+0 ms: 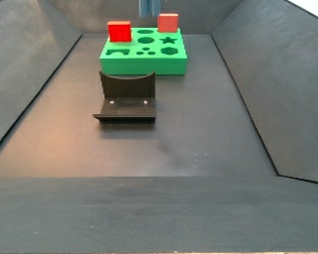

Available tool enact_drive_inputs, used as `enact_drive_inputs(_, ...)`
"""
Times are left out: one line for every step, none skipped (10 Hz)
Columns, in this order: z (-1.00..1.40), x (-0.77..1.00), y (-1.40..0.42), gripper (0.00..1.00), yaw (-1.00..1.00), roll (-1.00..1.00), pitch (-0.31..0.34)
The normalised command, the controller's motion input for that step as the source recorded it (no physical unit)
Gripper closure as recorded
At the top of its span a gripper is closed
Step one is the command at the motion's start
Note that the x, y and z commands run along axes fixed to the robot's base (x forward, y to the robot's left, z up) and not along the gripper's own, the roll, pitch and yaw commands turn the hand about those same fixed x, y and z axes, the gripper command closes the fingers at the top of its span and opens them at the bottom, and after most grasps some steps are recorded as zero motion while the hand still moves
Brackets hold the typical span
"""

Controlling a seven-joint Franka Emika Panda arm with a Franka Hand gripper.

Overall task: Pick up the 3 prong object. Move up. Rotate the 3 prong object. Place the 3 prong object on the fixture. Regrasp the 3 prong object. Move to above the board. Insert the 3 prong object.
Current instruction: Insert the 3 prong object.

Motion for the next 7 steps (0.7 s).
enact_drive_inputs(-0.51, 0.05, 0.19, 1.00, -0.61, 0.09, -0.077)
enact_drive_inputs(-0.51, 0.00, 0.17, 1.00, -0.55, 0.08, -0.060)
enact_drive_inputs(-0.51, 0.00, 0.15, 1.00, -0.53, 0.08, -0.064)
enact_drive_inputs(-0.30, 0.00, 0.00, 1.00, -0.33, 0.05, -0.024)
enact_drive_inputs(-0.07, 0.00, 0.00, 1.00, -0.10, 0.00, -0.053)
enact_drive_inputs(-0.19, 0.02, 0.00, 1.00, -0.10, 0.00, -0.027)
enact_drive_inputs(-0.50, 0.00, 0.00, 1.00, -0.28, 0.09, -0.057)
